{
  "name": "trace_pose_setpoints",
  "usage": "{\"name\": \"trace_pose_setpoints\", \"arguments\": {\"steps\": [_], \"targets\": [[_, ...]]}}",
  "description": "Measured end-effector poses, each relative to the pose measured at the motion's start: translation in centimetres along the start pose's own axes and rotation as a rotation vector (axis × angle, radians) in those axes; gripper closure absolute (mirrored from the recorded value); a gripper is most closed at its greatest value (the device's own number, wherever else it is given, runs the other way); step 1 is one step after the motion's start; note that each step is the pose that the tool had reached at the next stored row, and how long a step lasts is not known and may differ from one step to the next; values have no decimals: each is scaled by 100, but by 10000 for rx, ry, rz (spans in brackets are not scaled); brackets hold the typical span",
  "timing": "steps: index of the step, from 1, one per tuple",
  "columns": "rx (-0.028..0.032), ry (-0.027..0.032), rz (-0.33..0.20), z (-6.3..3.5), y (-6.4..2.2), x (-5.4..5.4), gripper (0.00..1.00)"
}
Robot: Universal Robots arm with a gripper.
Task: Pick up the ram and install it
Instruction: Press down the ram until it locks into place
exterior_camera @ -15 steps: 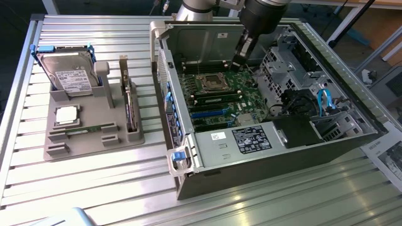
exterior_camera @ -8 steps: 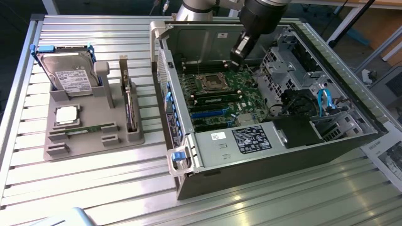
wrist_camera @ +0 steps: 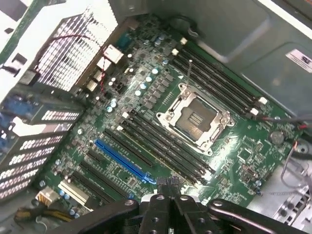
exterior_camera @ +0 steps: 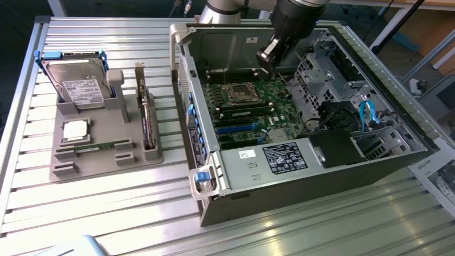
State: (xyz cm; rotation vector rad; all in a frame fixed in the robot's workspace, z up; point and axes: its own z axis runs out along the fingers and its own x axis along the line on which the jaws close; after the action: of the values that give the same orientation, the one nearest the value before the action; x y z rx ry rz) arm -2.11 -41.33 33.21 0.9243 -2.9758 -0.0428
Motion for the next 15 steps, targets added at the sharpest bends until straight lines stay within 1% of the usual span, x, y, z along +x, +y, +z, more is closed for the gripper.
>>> {"name": "trace_pose_setpoints", "arguments": {"steps": [2,3,4,6,8,11,15], "targets": [[-6,-12,349,0,0,0,90],[-10,-21,614,0,0,0,90],[-19,-40,1187,0,0,0,90],[-29,-62,1818,0,0,0,90],[-36,-76,2228,1,0,0,90],[-48,-101,2990,0,0,0,90],[-61,-130,3830,1,0,0,90]]}}
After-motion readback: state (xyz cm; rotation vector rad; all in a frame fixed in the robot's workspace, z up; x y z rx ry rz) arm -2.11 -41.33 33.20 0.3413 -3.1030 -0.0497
